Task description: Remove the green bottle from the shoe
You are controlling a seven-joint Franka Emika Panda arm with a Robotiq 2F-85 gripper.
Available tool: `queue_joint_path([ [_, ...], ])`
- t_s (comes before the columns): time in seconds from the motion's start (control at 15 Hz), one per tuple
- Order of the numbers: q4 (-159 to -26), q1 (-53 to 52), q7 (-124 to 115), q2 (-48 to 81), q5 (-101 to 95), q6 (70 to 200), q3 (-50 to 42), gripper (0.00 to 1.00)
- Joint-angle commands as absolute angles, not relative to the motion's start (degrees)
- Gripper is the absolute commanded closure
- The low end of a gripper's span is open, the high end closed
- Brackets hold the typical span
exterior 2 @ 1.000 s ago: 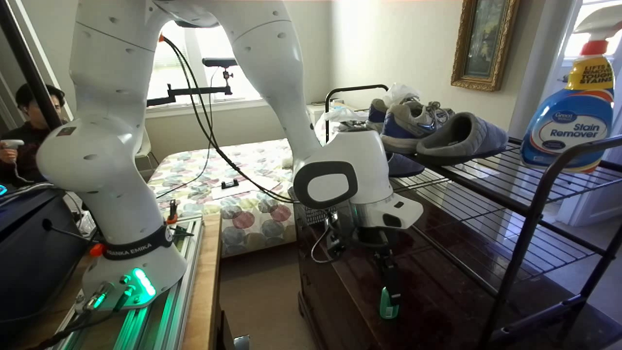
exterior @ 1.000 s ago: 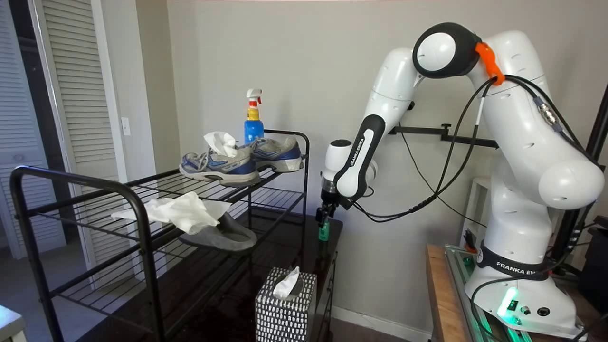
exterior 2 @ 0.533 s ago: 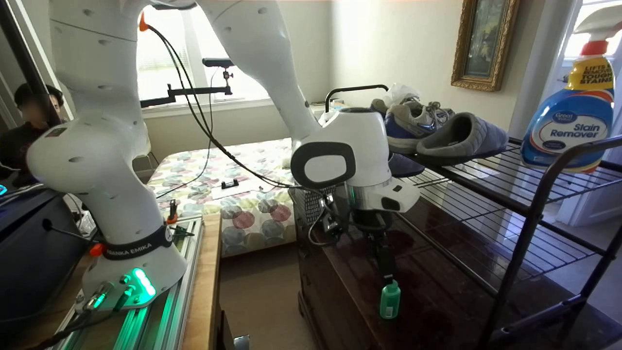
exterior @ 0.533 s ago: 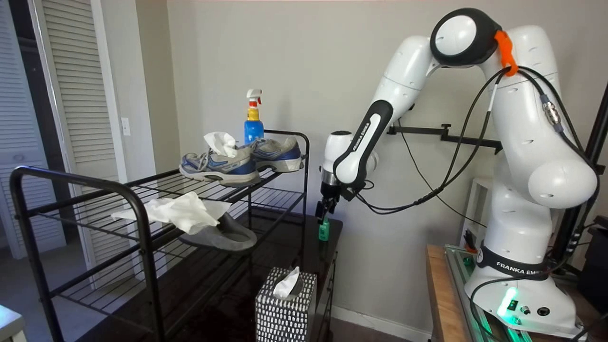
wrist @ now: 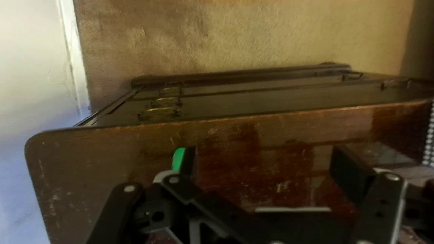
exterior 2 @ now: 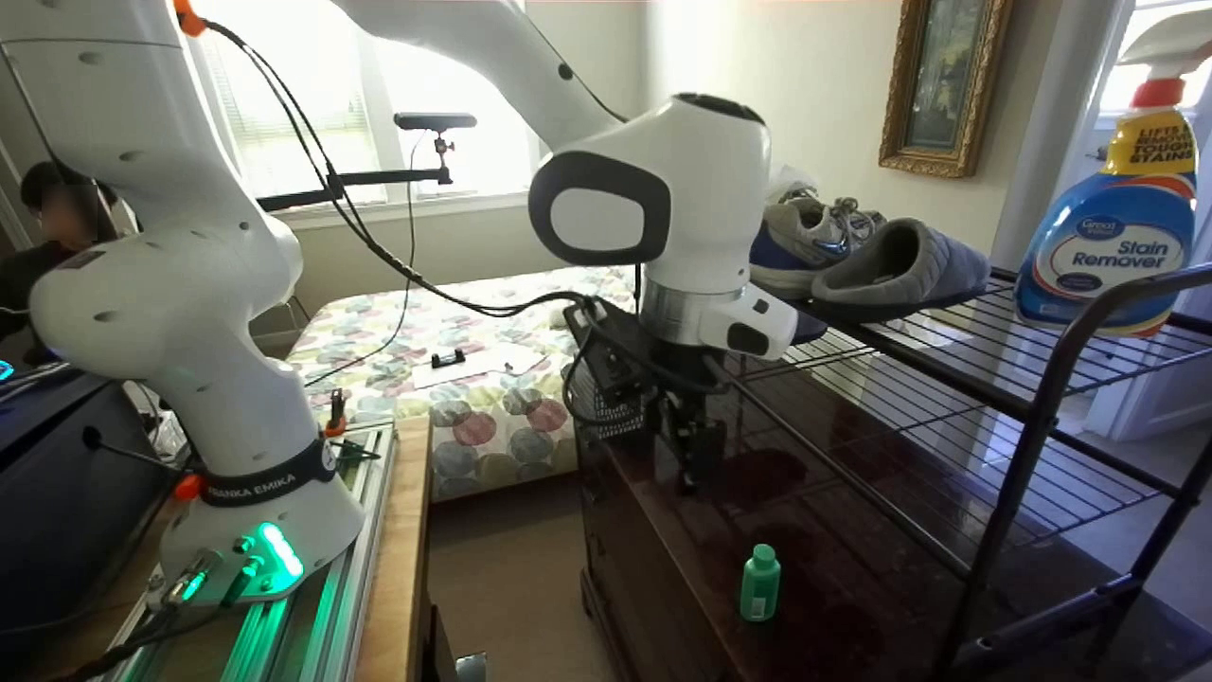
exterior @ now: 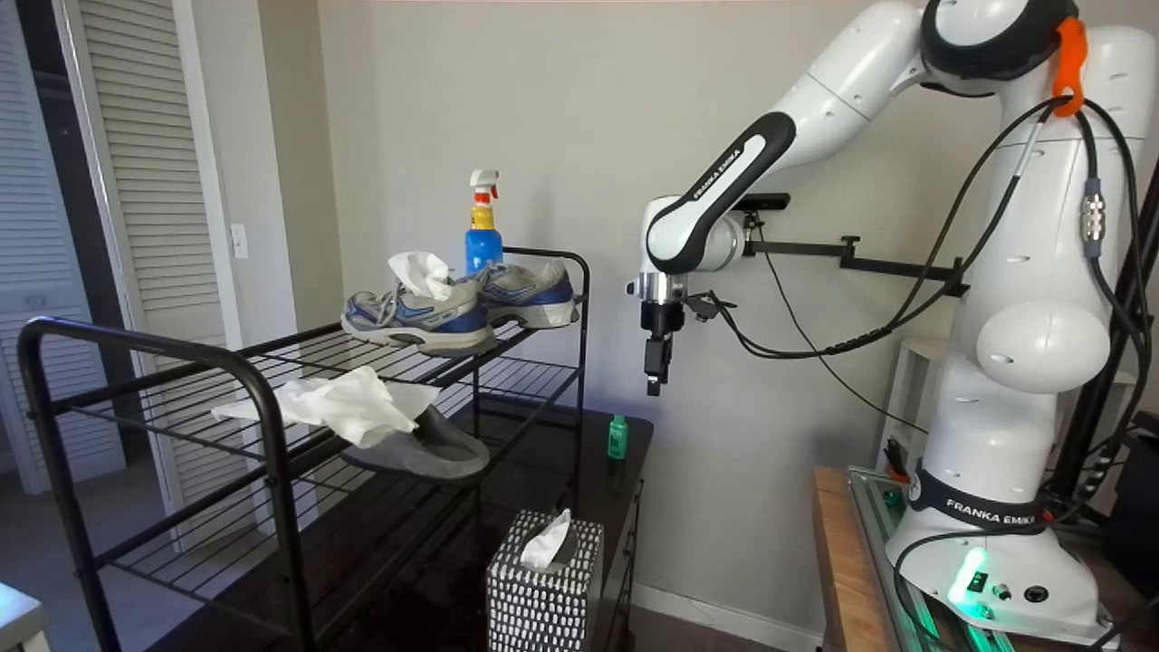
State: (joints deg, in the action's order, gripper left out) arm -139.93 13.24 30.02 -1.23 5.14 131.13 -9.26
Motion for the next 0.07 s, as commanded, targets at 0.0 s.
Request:
queue_joint_path([
  [0.0, -139.9, 12.3, 31.3, -2.7, 5.1, 128.5, -10.7, 0.00],
])
